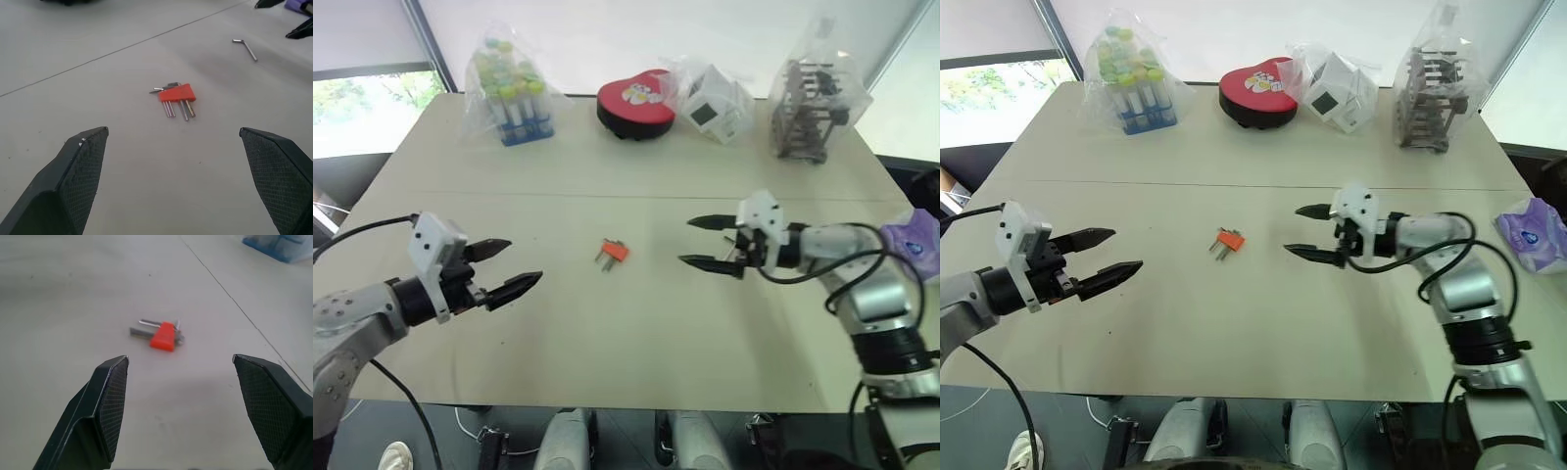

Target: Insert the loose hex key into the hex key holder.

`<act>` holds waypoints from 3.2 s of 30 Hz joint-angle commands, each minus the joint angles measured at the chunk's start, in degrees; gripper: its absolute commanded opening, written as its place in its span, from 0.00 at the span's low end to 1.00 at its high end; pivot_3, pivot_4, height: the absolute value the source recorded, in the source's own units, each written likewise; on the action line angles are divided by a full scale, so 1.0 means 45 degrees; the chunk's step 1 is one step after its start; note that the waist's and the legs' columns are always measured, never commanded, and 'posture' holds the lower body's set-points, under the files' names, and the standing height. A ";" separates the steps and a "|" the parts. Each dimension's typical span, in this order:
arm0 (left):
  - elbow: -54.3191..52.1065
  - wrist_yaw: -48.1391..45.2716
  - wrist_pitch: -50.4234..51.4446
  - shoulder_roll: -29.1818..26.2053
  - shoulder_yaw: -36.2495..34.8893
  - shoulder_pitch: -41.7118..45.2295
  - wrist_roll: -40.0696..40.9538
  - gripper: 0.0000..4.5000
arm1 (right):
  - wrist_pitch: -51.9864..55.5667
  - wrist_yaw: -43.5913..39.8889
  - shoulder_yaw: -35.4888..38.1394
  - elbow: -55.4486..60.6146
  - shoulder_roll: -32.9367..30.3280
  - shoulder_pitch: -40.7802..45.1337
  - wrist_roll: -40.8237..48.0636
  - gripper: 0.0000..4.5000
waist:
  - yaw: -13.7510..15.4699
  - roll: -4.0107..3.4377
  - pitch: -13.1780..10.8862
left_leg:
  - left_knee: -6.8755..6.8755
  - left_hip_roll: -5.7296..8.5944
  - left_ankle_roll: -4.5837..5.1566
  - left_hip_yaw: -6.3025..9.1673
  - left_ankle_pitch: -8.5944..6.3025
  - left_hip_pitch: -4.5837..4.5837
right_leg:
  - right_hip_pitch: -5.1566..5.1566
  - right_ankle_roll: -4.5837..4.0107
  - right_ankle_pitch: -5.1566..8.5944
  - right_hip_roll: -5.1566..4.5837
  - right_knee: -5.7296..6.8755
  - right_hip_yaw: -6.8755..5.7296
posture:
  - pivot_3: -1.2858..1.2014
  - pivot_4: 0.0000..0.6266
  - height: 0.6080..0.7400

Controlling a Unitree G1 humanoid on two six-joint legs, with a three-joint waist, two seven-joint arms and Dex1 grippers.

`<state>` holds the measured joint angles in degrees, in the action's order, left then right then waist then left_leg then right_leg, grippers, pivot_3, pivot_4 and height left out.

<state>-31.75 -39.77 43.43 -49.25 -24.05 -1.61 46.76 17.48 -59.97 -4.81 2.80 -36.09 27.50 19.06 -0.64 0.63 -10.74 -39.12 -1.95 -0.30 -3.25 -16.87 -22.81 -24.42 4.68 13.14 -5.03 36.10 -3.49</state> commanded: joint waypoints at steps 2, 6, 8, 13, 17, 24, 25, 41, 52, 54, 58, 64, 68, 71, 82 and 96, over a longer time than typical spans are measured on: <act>-0.0529 0.0200 -0.0059 -0.0026 -0.0263 -0.0011 0.0021 1.00 | -0.0296 0.1007 -0.0859 -0.0332 0.1246 0.0221 -0.0754 0.79 | 0.0008 -0.0001 0.0000 | 0.0000 0.0001 -0.0002 0.0000 0.0001 0.0000 | 0.0000 0.0000 0.0000 0.0000 0.0001 0.0002 | 0.52 0.24 1.00; -0.0675 0.0345 -0.0033 -0.0031 -0.0209 -0.0041 0.0028 1.00 | -0.0853 0.1445 -0.1509 -0.1560 0.2335 0.0485 -0.1390 0.79 | -0.0002 -0.0001 0.0000 | -0.0001 0.0004 -0.0004 -0.0001 0.0002 -0.0002 | 0.0000 0.0000 0.0000 -0.0001 0.0000 0.0002 | 0.52 0.24 1.00; -0.0738 0.0410 -0.0037 -0.0006 -0.0197 -0.0091 0.0037 1.00 | -0.1303 0.1534 -0.1747 -0.2227 0.2752 0.0613 -0.1716 0.79 | -0.0012 -0.0002 0.0000 | -0.0001 0.0004 -0.0004 0.0000 0.0002 -0.0001 | 0.0000 0.0000 0.0000 0.0000 0.0001 0.0003 | 0.52 0.24 1.00; -0.0904 0.0531 -0.0085 0.0082 -0.0164 -0.0282 -0.0026 1.00 | -0.2344 0.1969 -0.2048 -0.3983 0.3711 0.1213 -0.2457 0.79 | -0.0036 -0.0005 -0.0003 | -0.0001 0.0004 -0.0004 -0.0001 0.0002 0.0002 | 0.0000 0.0001 -0.0001 0.0001 0.0003 0.0003 | 0.52 0.24 1.00; -0.1067 0.0663 -0.0105 0.0167 -0.0155 -0.0435 -0.0031 1.00 | -0.3164 0.2307 -0.2163 -0.5239 0.4247 0.1664 -0.3017 0.79 | -0.0050 -0.0006 -0.0002 | 0.0000 0.0002 -0.0007 0.0001 0.0004 0.0003 | -0.0002 0.0004 -0.0003 0.0004 0.0009 0.0005 | 0.52 0.24 1.00; -0.1233 0.0764 -0.0183 0.0214 -0.0337 -0.0734 -0.0042 1.00 | -0.4134 0.2613 -0.2069 -0.6873 0.4705 0.2056 -0.3578 0.79 | -0.0043 -0.0006 -0.0002 | 0.0000 0.0003 -0.0011 -0.0001 0.0006 0.0001 | -0.0002 0.0005 -0.0004 0.0001 0.0008 0.0008 | 0.52 0.24 1.00; -0.1246 0.0772 -0.0193 0.0212 -0.0348 -0.0760 -0.0048 1.00 | -0.4208 0.2615 -0.2042 -0.7021 0.4759 0.2072 -0.3593 0.79 | -0.0049 -0.0006 -0.0002 | 0.0000 0.0002 -0.0011 0.0000 0.0006 0.0001 | -0.0002 0.0006 -0.0004 0.0001 0.0008 0.0009 | 0.52 0.24 1.00; -0.1286 0.0847 -0.0435 0.0293 -0.0237 -0.0910 -0.0255 1.00 | -0.4523 0.2815 -0.2027 -0.7849 0.5015 0.2143 -0.4001 0.22 | -0.0081 -0.0007 0.0000 | 0.0001 0.0000 -0.0016 -0.0002 0.0009 0.0023 | 0.0008 0.0002 -0.0004 0.0003 0.0017 0.0015 | 0.52 0.24 1.00; 0.0222 0.0635 0.0294 0.0394 0.0446 0.2119 0.0980 1.00 | -1.0512 0.5631 -0.2031 -0.6289 0.3215 0.2931 -0.7074 0.22 | -0.0042 -0.0011 -0.0010 | -0.0003 0.0018 -0.0030 -0.0002 0.0017 0.0003 | 0.0000 0.0007 -0.0006 -0.0004 0.0009 0.0015 | 0.52 0.24 1.00; 0.0743 0.0317 0.0544 0.0428 0.0953 0.3116 0.1236 1.00 | -1.2082 0.6473 -0.1905 -0.6231 0.2625 0.3433 -0.7787 0.22 | -0.0074 -0.0011 -0.0010 | -0.0001 0.0020 -0.0034 -0.0009 0.0019 0.0003 | -0.0005 0.0014 -0.0010 -0.0002 0.0010 0.0022 | 0.52 0.24 1.00; 0.2070 -0.0401 0.1066 0.0706 0.1880 0.5116 0.1804 1.00 | -1.4727 0.7433 -0.1778 -0.6117 0.1650 0.4448 -0.8520 0.22 | -0.0088 -0.0003 -0.0016 | 0.0009 0.0012 -0.0083 -0.0007 0.0047 0.0003 | -0.0013 0.0018 -0.0011 0.0012 0.0018 0.0021 | 0.52 0.24 1.00; 0.3858 -0.1513 0.1108 0.1134 0.3064 0.7402 0.1474 1.00 | -1.6961 0.7742 -0.1993 -0.6136 0.1076 0.5426 -0.8657 0.22 | -0.0090 0.0007 -0.0020 | 0.0009 0.0006 -0.0086 -0.0011 0.0050 0.0010 | -0.0009 0.0018 -0.0011 0.0016 0.0016 0.0024 | 0.52 0.24 1.00; 0.4293 -0.1934 0.1095 0.1372 0.3462 0.8237 0.1345 1.00 | -1.7537 0.7502 -0.2262 -0.6265 0.1034 0.5566 -0.8487 0.22 | -0.0081 0.0012 -0.0025 | 0.0008 0.0007 -0.0134 -0.0015 0.0078 0.0008 | -0.0008 0.0019 -0.0012 0.0013 0.0015 0.0029 | 0.52 0.24 1.00; 0.4348 -0.2218 0.1113 0.1480 0.3688 0.8622 0.1280 1.00 | -1.7788 0.7358 -0.2431 -0.6236 0.1030 0.5616 -0.8316 0.22 | -0.0078 0.0013 -0.0025 | 0.0008 0.0006 -0.0137 -0.0018 0.0080 0.0007 | -0.0008 0.0019 -0.0012 0.0012 0.0015 0.0032 | 0.52 0.24 1.00; 0.4460 -0.2381 0.1326 0.1749 0.3690 0.8890 0.1191 1.00 | -1.8059 0.7022 -0.2652 -0.6390 0.1092 0.5842 -0.8053 0.22 | -0.0075 0.0014 -0.0026 | 0.0007 0.0005 -0.0134 -0.0014 0.0079 0.0009 | -0.0009 0.0019 -0.0011 0.0012 0.0018 0.0034 | 0.52 0.24 1.00; 0.4783 -0.2639 0.1234 0.2249 0.3912 0.9021 0.0752 0.20 | -1.7920 0.6806 -0.2691 -0.6151 0.1025 0.5763 -0.7914 0.22 | -0.0055 0.0015 -0.0026 | 0.0005 0.0006 -0.0133 -0.0016 0.0079 0.0007 | -0.0008 0.0019 -0.0012 0.0012 0.0018 0.0035 | 0.52 0.24 1.00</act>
<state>-9.67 -51.84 49.67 -39.07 -5.70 37.63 50.48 -62.46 -29.38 -17.49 -26.69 -31.02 52.21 -18.70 -0.89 0.70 -10.86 -39.10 -1.92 -0.91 -3.32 -16.52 -22.78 -24.45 4.76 13.09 -4.98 36.18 -3.33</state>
